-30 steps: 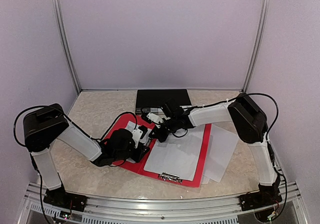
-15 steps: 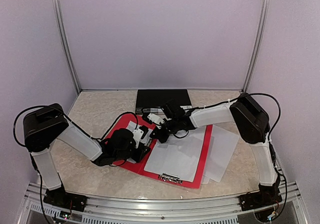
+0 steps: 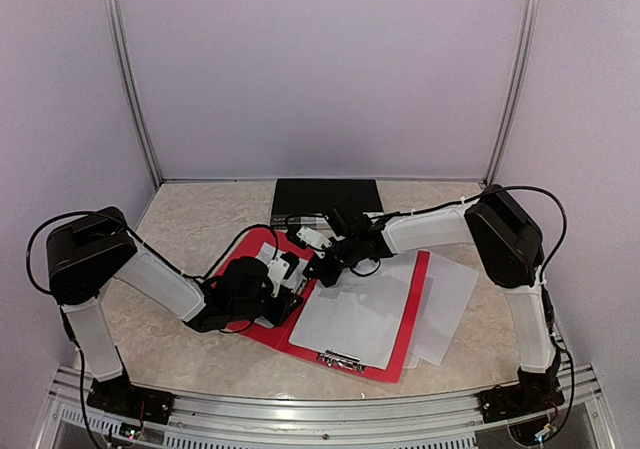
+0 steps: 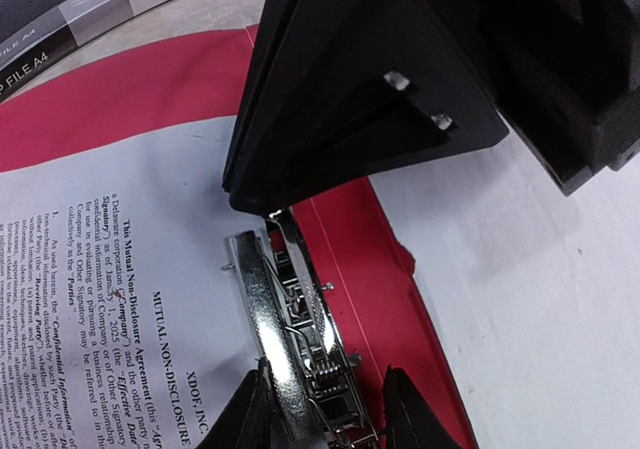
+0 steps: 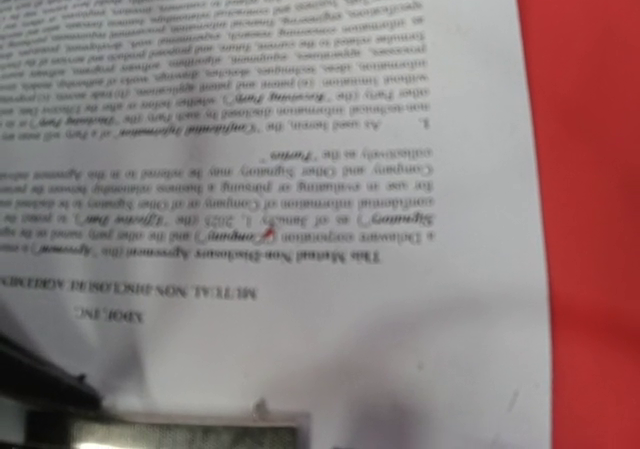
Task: Put the files into the folder
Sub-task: Clamp the file and folder with some files, then close the folder with files at the center of the board.
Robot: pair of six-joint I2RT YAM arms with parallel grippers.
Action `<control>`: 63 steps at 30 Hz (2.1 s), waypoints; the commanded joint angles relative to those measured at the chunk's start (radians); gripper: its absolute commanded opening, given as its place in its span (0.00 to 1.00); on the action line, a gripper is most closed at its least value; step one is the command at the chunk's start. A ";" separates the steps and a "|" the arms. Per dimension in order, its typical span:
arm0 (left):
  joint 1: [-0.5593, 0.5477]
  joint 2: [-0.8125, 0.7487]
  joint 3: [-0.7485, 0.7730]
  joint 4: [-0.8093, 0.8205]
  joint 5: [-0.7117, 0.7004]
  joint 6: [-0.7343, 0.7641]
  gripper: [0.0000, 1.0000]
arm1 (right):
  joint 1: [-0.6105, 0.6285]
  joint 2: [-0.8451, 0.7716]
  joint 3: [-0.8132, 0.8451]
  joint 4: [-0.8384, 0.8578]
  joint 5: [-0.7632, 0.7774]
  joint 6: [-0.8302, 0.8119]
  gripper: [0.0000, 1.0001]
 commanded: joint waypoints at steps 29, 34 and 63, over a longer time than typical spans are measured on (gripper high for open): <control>0.020 0.022 -0.009 -0.129 -0.037 -0.037 0.31 | -0.046 0.012 0.015 -0.257 -0.122 0.055 0.07; 0.021 0.018 -0.011 -0.129 -0.037 -0.036 0.31 | -0.045 0.027 0.058 -0.270 -0.106 0.060 0.16; -0.068 0.005 0.205 -0.352 -0.240 -0.117 0.54 | -0.089 -0.464 -0.247 -0.015 -0.057 0.224 0.48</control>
